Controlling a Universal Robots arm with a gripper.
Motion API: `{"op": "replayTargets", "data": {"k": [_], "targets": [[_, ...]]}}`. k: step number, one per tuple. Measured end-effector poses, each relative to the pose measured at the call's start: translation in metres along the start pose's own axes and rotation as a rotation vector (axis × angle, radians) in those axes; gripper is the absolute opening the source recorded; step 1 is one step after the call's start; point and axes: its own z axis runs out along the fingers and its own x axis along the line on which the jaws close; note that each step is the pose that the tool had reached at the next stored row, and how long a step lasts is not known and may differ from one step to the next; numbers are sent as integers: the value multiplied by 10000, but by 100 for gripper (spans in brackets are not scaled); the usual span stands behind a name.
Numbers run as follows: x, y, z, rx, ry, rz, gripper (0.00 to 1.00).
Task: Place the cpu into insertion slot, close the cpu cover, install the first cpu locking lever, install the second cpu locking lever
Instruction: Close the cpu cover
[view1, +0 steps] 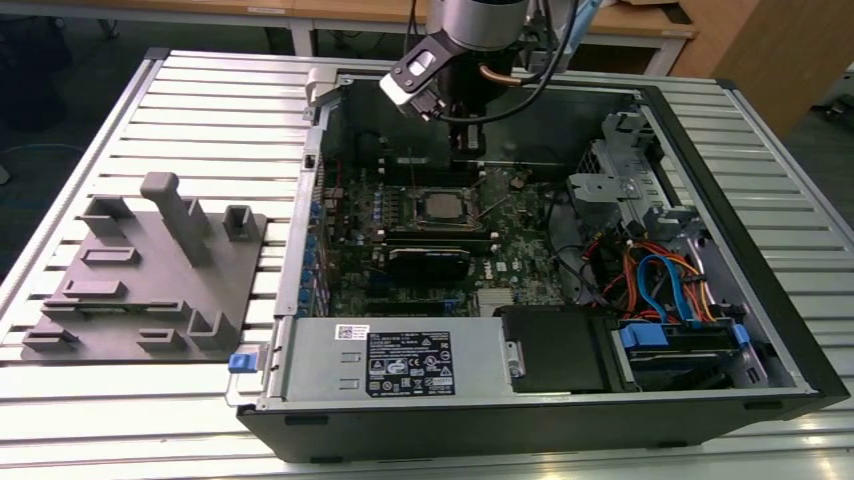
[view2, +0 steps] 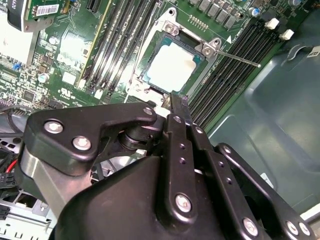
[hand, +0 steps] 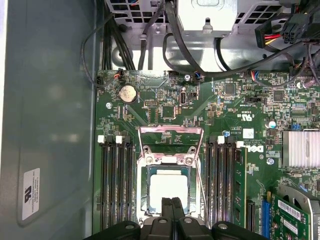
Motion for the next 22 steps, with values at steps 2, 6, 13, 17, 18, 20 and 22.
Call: {"op": "replayTargets", "data": {"k": [2, 6, 13, 17, 18, 20, 22], "targets": [[0, 2, 0, 1, 0, 0, 11], [0, 3, 0, 1, 0, 0, 11], [0, 14, 0, 49, 0, 1, 11], [0, 38, 0, 159, -1, 4, 11], [0, 42, 0, 185, -2, 5, 11], [0, 45, 0, 198, -2, 6, 11], [0, 46, 0, 199, -2, 6, 11]]}}
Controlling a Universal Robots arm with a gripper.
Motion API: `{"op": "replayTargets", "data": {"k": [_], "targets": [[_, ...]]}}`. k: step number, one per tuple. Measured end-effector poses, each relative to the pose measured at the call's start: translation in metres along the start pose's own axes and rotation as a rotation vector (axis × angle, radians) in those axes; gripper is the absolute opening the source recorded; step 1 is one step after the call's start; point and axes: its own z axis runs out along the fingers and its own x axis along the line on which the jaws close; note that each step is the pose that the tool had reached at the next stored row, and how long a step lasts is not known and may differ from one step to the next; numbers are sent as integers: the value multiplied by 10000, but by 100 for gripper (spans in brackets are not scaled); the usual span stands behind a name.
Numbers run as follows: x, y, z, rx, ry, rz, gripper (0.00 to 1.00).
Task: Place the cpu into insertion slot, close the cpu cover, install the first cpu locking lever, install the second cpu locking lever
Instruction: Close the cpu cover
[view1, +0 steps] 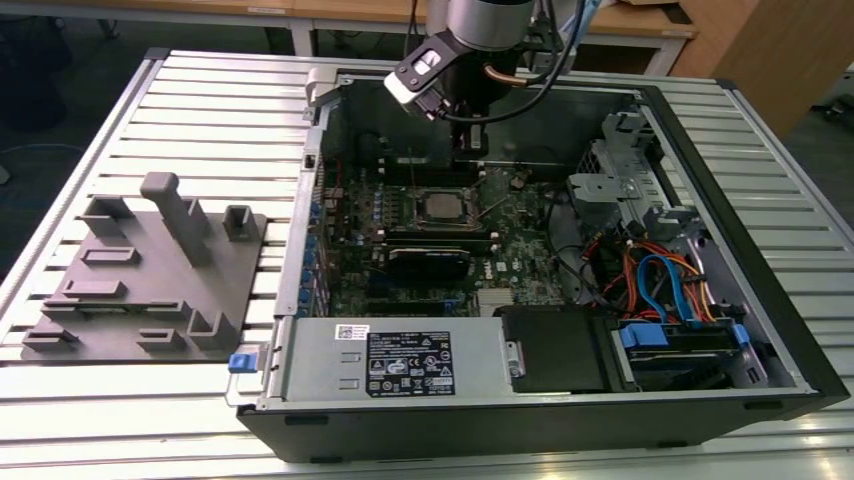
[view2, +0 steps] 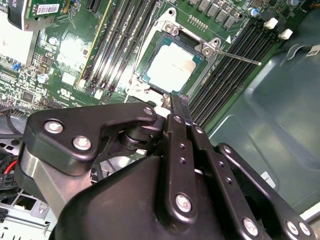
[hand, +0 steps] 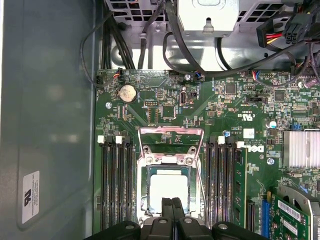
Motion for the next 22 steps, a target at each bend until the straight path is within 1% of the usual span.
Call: {"op": "replayTargets", "data": {"k": [6, 22], "targets": [[0, 11, 0, 0, 0, 0, 11], [1, 84, 0, 0, 0, 0, 11]]}}
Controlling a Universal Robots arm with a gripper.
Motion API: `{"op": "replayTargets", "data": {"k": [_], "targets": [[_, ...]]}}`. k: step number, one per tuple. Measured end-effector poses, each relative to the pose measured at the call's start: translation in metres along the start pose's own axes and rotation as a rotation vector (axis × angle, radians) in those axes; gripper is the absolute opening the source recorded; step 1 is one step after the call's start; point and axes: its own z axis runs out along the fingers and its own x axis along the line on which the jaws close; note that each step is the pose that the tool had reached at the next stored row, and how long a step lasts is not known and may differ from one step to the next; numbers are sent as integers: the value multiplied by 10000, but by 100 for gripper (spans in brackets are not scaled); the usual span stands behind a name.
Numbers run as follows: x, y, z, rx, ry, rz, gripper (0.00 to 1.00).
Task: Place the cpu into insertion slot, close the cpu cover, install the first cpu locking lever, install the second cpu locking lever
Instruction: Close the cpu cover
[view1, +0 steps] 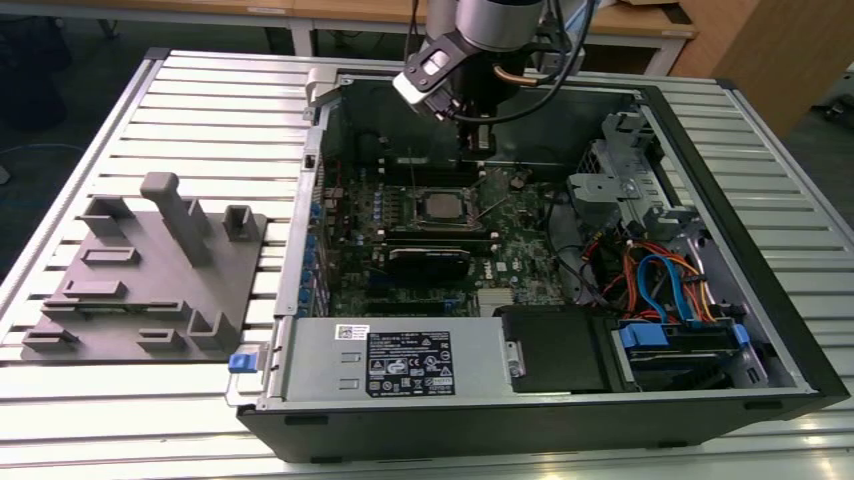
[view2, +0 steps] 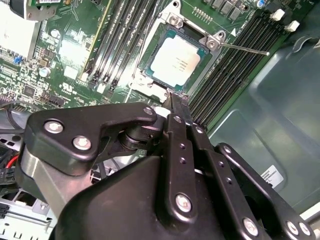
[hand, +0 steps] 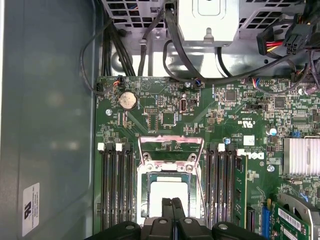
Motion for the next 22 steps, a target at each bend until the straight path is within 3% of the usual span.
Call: {"op": "replayTargets", "data": {"k": [22], "targets": [[5, 142, -1, 0, 0, 0, 11]]}}
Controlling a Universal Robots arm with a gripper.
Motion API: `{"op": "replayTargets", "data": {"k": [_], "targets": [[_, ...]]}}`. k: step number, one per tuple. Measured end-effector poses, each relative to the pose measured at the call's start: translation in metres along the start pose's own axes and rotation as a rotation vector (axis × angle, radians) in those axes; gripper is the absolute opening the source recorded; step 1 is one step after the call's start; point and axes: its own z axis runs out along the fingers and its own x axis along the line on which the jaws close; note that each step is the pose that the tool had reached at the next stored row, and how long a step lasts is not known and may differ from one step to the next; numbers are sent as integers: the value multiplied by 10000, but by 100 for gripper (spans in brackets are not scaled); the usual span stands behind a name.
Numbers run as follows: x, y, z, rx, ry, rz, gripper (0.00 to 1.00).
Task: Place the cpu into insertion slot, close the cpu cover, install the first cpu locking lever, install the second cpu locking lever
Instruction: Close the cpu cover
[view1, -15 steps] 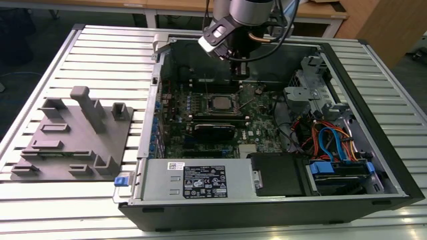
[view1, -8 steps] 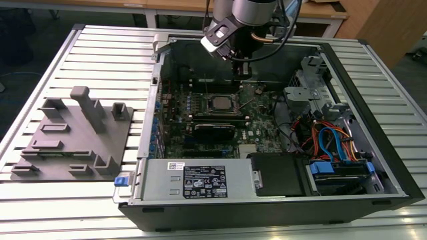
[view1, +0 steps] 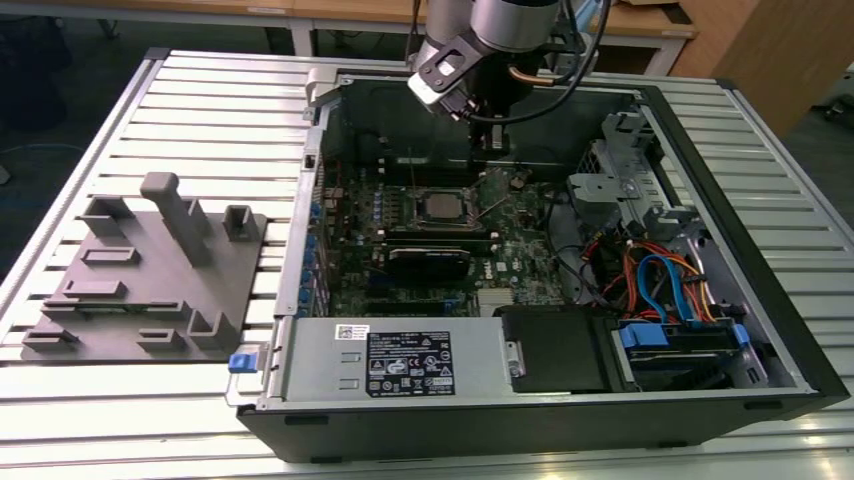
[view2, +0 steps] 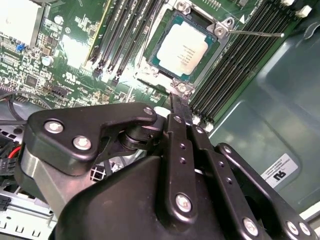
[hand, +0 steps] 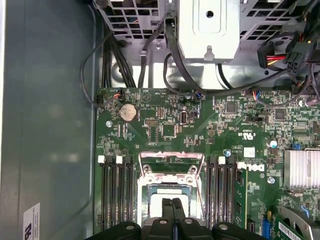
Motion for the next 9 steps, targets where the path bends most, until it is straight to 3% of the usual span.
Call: {"op": "replayTargets", "data": {"k": [9], "targets": [[7, 66, 0, 0, 0, 0, 11]]}}
